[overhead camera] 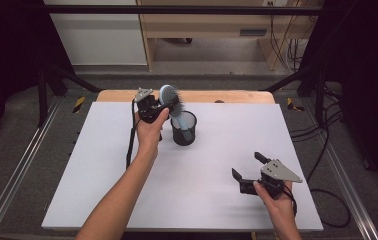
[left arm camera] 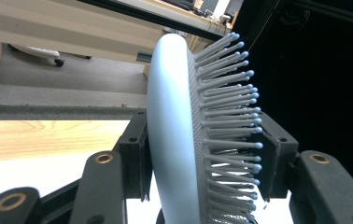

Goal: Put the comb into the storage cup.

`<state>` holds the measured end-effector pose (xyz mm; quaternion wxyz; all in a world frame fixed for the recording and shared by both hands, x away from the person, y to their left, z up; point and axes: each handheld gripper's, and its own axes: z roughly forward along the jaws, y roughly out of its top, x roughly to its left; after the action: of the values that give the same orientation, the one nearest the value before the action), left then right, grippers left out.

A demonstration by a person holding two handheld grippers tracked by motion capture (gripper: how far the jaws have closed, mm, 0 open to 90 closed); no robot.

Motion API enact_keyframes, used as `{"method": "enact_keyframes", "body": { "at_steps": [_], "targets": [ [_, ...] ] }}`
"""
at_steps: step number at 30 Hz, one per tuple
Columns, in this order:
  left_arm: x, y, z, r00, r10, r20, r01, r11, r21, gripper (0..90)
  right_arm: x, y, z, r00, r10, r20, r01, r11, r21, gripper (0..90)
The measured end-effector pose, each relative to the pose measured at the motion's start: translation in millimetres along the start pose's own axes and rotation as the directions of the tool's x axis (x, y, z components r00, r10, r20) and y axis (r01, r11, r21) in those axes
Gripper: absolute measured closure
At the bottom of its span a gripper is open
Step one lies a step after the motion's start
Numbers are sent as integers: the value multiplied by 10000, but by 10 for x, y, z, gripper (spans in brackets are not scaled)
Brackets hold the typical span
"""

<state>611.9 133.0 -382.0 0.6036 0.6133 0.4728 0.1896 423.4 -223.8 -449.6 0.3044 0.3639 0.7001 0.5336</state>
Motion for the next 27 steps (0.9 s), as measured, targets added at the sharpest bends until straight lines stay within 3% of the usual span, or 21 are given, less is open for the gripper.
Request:
{"method": "enact_keyframes", "body": {
  "at_steps": [27],
  "targets": [
    [138, -21, -29, 9985, -549, -59, 549, 9985, -7, 458, 10, -7, 7, 10000, 31, -44, -31, 10000, 52, 41]
  ]
}}
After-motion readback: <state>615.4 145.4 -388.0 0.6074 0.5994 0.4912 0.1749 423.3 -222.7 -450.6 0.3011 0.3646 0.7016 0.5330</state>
